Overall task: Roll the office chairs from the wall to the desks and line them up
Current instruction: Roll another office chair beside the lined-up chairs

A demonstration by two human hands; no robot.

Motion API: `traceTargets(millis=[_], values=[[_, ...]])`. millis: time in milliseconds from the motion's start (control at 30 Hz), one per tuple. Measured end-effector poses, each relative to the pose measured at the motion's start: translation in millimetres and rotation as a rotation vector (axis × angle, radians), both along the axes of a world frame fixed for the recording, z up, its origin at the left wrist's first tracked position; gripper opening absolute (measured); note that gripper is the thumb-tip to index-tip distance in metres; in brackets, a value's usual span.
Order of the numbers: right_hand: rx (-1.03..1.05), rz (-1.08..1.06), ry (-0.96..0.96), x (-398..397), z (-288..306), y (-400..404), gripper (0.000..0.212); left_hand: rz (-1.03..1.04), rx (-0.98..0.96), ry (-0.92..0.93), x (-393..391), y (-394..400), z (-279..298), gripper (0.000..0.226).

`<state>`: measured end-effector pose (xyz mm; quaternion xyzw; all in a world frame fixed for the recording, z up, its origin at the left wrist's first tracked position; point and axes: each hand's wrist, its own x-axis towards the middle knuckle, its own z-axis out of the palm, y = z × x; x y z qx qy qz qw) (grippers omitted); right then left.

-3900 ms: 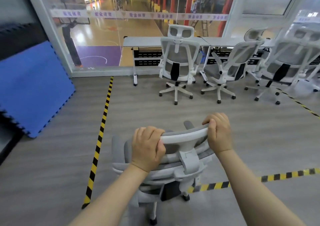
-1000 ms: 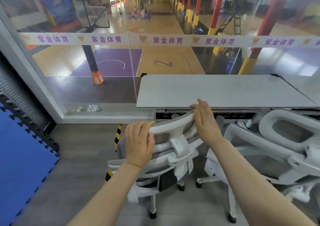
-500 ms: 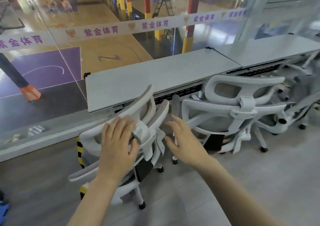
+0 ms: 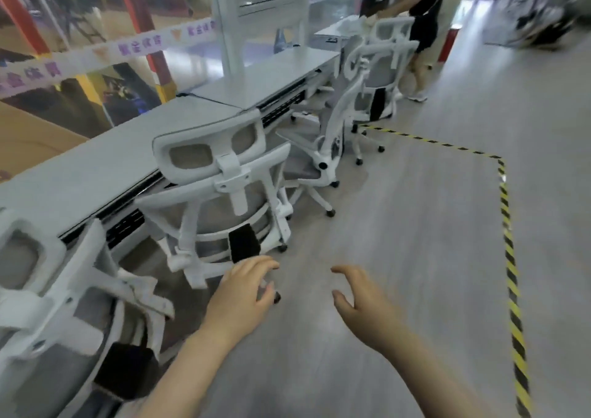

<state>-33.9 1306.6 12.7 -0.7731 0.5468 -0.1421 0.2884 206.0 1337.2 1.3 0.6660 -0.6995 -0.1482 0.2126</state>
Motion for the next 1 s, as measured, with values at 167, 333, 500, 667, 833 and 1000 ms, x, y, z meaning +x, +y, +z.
traceTargets(millis=[167, 333, 500, 667, 833, 1000], values=[[0.020, -0.257, 0.019, -150, -7, 38, 0.033, -0.262, 0.026, 0.000, -142, -22, -1, 0.046], [0.052, -0.513, 0.019, -280, -13, 86, 0.034, -0.547, 0.109, 0.003, -285, -30, 0, 0.056], [0.063, -0.817, 0.006, -385, -21, 141, 0.029, -0.820, 0.170, -0.027, -415, -40, -8, 0.048], [0.091, -1.096, -0.007, -469, -28, 188, 0.024, -1.051, 0.168, -0.035, -542, -48, -14, 0.025], [0.094, -1.299, -0.012, -556, -32, 195, 0.025, -1.231, 0.171, -0.015, -667, -79, -21, 0.024], [0.097, -1.458, -0.041, -643, -35, 175, 0.023, -1.365, 0.113, -0.065, -784, -129, -20, 0.021]])
